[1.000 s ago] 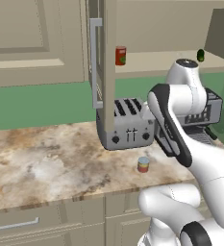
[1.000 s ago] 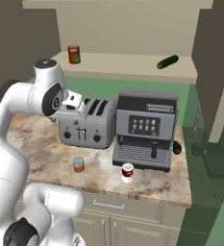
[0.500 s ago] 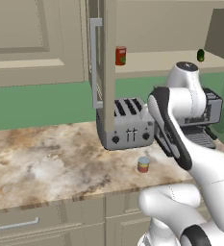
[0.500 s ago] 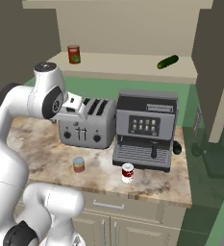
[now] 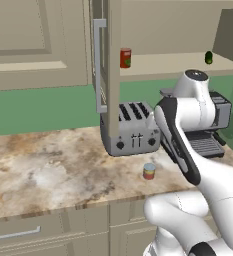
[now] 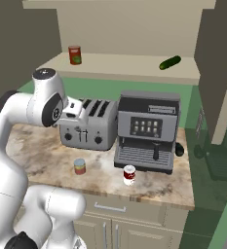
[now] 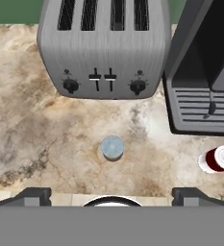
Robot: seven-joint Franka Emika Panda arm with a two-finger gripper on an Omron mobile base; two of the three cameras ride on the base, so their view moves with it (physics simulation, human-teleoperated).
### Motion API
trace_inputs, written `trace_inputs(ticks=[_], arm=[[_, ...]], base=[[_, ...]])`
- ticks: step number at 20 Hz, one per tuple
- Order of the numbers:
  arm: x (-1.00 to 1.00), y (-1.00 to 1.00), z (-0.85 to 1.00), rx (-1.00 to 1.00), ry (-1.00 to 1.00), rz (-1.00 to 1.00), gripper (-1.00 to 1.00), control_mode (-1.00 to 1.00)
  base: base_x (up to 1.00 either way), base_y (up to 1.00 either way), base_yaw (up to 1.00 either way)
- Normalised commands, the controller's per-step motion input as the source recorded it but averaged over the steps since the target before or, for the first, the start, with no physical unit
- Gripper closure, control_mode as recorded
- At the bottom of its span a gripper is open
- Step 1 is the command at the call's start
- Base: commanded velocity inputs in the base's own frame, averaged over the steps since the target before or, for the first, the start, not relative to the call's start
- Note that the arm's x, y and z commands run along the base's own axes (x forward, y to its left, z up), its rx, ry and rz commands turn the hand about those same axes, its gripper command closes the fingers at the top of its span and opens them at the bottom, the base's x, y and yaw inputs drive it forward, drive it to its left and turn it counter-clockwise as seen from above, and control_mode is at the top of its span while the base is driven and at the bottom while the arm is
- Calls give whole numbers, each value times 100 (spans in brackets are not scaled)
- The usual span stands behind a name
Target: Pick the cans from the counter and place them in their designated side in the cabinet.
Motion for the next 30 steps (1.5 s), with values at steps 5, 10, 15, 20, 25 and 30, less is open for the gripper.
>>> trace_inputs(ticks=[5,10,15,20,25,30], arm=[[-1,0,-9,0,3,0,-100,-100],[0,0,-11,0,2,0,-100,-100],[0,0,-13,0,2,0,-100,-100],[0,0,-12,0,0,0,-100,-100],[0,0,-15,0,1,0,-100,-100],[0,0,-16,0,1,0,-100,-100]], base=[[0,0,0],[0,0,0],[0,0,0],[0,0,0],[0,0,0],[0,0,0]])
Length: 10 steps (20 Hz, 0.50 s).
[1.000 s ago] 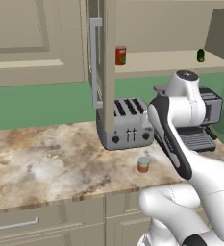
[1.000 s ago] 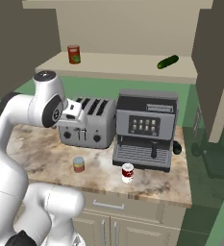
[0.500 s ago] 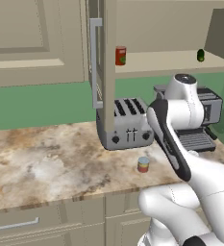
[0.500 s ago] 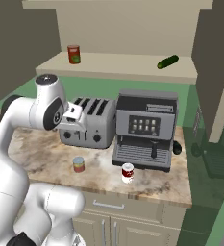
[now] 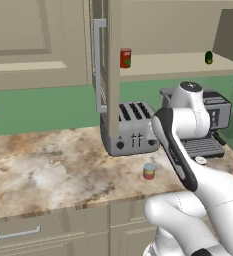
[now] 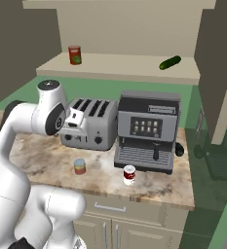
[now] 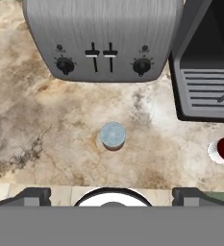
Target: Pick the cans from the counter and place them in their designated side in the cabinet.
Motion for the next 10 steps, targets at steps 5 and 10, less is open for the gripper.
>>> trace_inputs(ticks=[5,10], arm=[[0,0,-16,0,0,0,-100,-100],[0,0,-15,0,0,0,-100,-100]], base=[[0,0,0],[0,0,0]])
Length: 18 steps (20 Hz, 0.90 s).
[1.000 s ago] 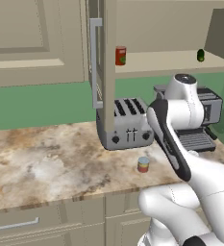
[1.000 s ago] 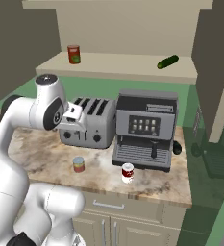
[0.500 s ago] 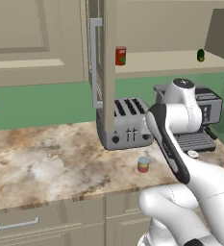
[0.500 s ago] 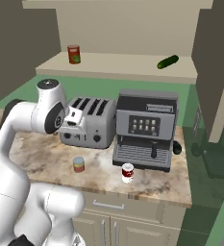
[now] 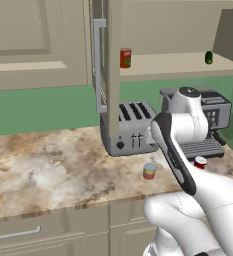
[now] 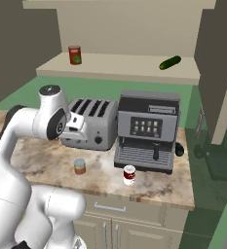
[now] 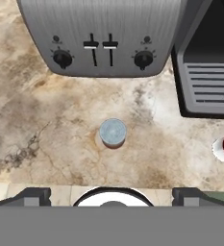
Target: Pick the cans from the counter and place them in their designated side in the cabinet.
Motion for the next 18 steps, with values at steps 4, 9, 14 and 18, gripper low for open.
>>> trace_inputs(ticks=[4,9,14,18], arm=[[0,0,-12,0,0,0,-100,-100],[0,0,-11,0,0,0,-100,-100],[0,0,-10,0,0,0,-100,-100],[2,0,-7,0,0,0,-100,-100]], base=[[0,0,0],[0,0,0],[0,0,0],[0,0,0]])
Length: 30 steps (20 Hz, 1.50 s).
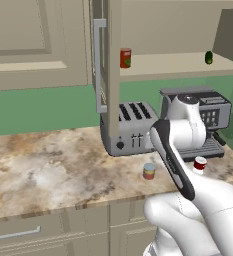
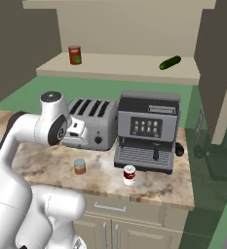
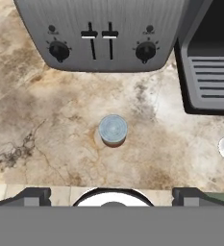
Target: Pick the cans from the counter and place them in their designated side in the cabinet.
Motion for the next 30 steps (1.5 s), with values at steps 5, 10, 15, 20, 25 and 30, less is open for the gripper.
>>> trace_inputs(ticks=[5,10,15,20,25,30], arm=[[3,0,-7,0,0,0,-100,-100],[3,0,-7,0,0,0,-100,-100],[6,0,-7,0,0,0,-100,-100],[7,0,-4,0,4,0,-100,-100],[12,0,-4,0,7,0,-100,-100],[11,0,-3,1,10,0,-100,-100]], base=[[0,0,0],[0,0,0],[0,0,0],[0,0,0],[0,0,0],[0,0,0]])
